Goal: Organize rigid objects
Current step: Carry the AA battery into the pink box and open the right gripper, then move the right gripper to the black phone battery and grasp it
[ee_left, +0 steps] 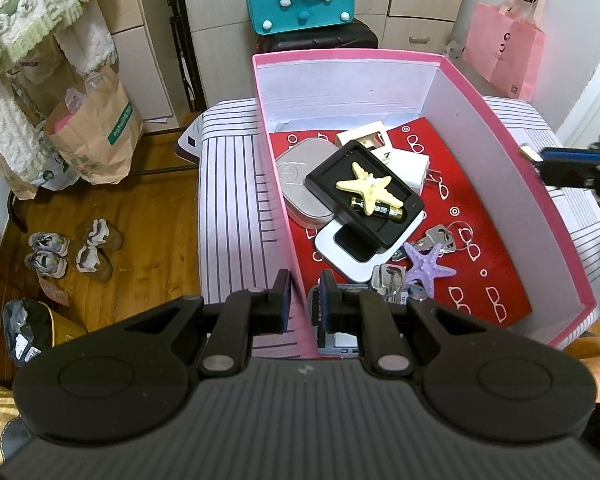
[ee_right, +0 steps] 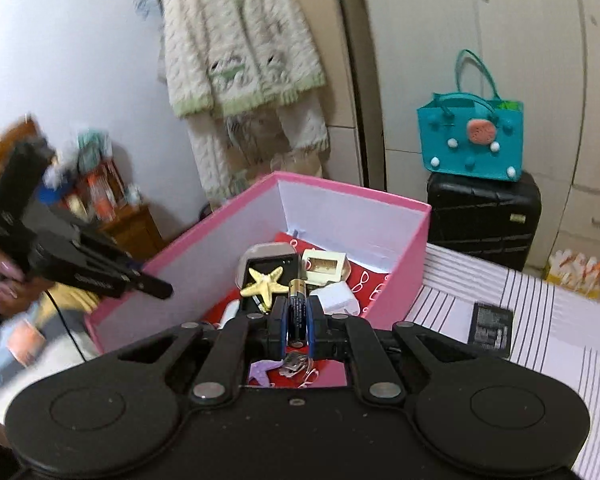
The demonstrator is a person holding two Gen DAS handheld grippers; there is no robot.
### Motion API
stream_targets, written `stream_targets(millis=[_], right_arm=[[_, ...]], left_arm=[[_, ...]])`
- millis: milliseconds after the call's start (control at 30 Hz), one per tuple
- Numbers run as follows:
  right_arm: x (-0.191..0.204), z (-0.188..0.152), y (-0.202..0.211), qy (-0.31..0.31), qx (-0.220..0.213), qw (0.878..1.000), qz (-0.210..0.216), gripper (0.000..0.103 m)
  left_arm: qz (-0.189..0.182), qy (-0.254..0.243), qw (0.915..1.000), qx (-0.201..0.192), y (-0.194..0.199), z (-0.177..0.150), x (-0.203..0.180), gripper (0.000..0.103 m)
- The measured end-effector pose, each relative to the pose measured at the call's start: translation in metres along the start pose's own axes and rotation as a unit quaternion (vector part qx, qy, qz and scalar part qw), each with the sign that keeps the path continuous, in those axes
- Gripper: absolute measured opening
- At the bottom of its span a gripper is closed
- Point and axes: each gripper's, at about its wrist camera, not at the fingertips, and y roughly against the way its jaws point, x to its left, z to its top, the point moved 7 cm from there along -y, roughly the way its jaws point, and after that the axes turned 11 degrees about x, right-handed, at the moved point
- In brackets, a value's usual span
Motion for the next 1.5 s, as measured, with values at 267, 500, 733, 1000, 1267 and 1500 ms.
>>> stream_targets(millis=[267,500,733,1000,1267,1500], right_arm=[[0.015,0.005,-0.049,0.054,0.065,0.996,-0.042,0.011],[0.009,0.009,-0.04,0.044,0.048,0.996,-0.066,0.015],[-0.039,0.015,0.006,-0.039,-0.008,0.996,-0.075,0.022],[-0.109,-0.009,0.013,-0.11,-0.014,0.989,-0.099,0.033],[-0.161,-0.035,-0.026,-0.154,0.021,0.981,-0.112,0.05],[-0.18,-0.039,-0.068,-0.194,0.075,0.975,-0.073,0.065]], left_arm=[[-0.006,0.001,1.0,-0.002,0.0,0.0,0.001,0.012],[-0.012,0.0,0.9999,-0.003,0.0,-0.001,0.003,0.012],[-0.013,0.002,0.9999,-0.003,0.0,0.0,0.003,0.013],[-0.019,0.018,0.9996,-0.006,-0.001,0.001,0.003,0.013],[-0.017,0.029,0.9994,0.0,-0.001,0.0,0.004,0.013],[0.015,-0.008,0.9998,0.013,-0.002,0.001,-0.005,0.013]])
